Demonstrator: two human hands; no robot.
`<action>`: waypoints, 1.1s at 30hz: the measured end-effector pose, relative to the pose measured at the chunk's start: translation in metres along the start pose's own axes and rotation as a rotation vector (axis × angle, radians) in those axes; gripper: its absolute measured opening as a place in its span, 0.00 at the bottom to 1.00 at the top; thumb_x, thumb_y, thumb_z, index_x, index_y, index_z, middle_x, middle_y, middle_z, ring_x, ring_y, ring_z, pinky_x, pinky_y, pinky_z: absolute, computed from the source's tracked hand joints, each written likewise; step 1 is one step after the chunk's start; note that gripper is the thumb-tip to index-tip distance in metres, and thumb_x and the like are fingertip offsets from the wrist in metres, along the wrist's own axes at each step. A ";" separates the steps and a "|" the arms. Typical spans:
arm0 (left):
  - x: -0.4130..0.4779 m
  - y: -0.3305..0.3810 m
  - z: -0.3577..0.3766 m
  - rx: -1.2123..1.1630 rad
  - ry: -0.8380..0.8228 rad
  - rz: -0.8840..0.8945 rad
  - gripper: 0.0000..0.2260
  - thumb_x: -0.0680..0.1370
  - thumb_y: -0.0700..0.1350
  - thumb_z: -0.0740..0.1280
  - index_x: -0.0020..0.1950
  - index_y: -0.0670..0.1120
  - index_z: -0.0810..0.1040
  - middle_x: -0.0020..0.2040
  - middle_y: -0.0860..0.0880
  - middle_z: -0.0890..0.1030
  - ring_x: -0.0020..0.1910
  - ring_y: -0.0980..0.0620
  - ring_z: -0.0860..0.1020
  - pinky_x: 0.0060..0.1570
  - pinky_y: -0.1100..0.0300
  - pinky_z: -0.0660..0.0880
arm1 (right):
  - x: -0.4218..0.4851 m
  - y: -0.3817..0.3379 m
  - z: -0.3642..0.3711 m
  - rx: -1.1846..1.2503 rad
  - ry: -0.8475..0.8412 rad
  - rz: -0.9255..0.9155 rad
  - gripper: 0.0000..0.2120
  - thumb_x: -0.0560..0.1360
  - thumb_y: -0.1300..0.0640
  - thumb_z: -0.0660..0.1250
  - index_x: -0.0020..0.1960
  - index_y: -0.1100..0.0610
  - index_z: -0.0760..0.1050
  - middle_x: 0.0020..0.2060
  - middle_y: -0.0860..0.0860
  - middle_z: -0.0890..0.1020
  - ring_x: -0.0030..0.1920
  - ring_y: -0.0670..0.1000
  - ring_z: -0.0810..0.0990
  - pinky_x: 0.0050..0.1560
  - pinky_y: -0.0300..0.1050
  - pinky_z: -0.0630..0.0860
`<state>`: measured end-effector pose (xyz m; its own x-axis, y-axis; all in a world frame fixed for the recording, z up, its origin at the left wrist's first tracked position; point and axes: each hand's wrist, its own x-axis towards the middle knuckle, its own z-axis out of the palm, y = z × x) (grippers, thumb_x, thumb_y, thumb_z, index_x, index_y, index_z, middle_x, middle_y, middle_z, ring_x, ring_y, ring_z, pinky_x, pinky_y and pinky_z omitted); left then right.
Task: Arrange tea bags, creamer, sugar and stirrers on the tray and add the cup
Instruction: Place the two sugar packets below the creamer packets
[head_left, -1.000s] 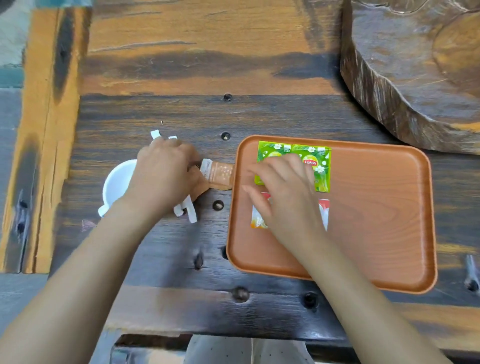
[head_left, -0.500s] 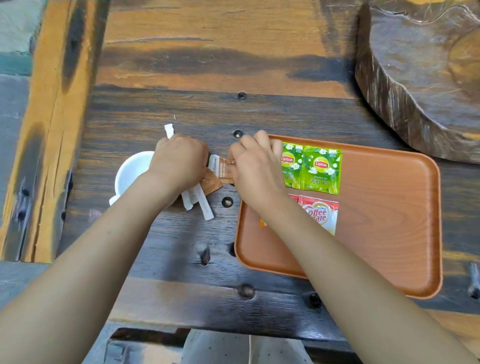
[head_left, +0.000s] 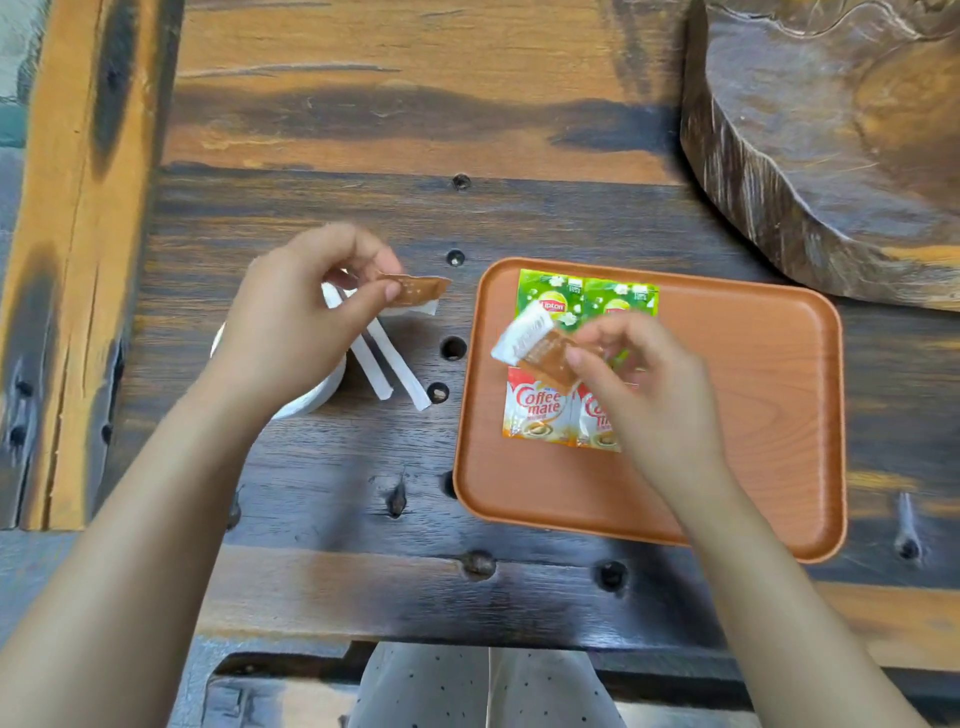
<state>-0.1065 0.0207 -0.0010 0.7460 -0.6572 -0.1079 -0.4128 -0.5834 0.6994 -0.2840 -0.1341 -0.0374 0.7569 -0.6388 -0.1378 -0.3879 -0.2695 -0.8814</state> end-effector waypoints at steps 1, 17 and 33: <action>-0.005 0.000 0.003 -0.089 0.025 -0.012 0.08 0.73 0.40 0.68 0.42 0.53 0.76 0.38 0.60 0.78 0.37 0.71 0.74 0.40 0.82 0.66 | -0.012 0.006 -0.005 -0.008 -0.029 0.022 0.15 0.70 0.63 0.71 0.39 0.43 0.73 0.36 0.40 0.78 0.37 0.36 0.73 0.40 0.25 0.66; -0.057 0.001 0.056 -0.785 -0.150 -0.447 0.10 0.76 0.39 0.64 0.49 0.55 0.79 0.30 0.57 0.83 0.30 0.63 0.79 0.29 0.73 0.73 | -0.085 0.050 0.013 -0.484 -0.042 -0.220 0.20 0.70 0.63 0.72 0.58 0.48 0.74 0.47 0.51 0.79 0.49 0.50 0.70 0.51 0.43 0.67; -0.069 0.014 0.062 -0.492 -0.461 -0.298 0.18 0.70 0.36 0.71 0.51 0.58 0.80 0.50 0.52 0.83 0.51 0.55 0.80 0.56 0.57 0.76 | -0.088 0.052 0.016 -0.502 -0.144 -0.295 0.12 0.71 0.64 0.71 0.54 0.57 0.80 0.52 0.52 0.81 0.51 0.55 0.77 0.51 0.47 0.74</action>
<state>-0.1961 0.0280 -0.0281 0.4495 -0.7012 -0.5534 0.1360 -0.5586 0.8182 -0.3628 -0.0801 -0.0784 0.9203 -0.3910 -0.0102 -0.3251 -0.7503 -0.5756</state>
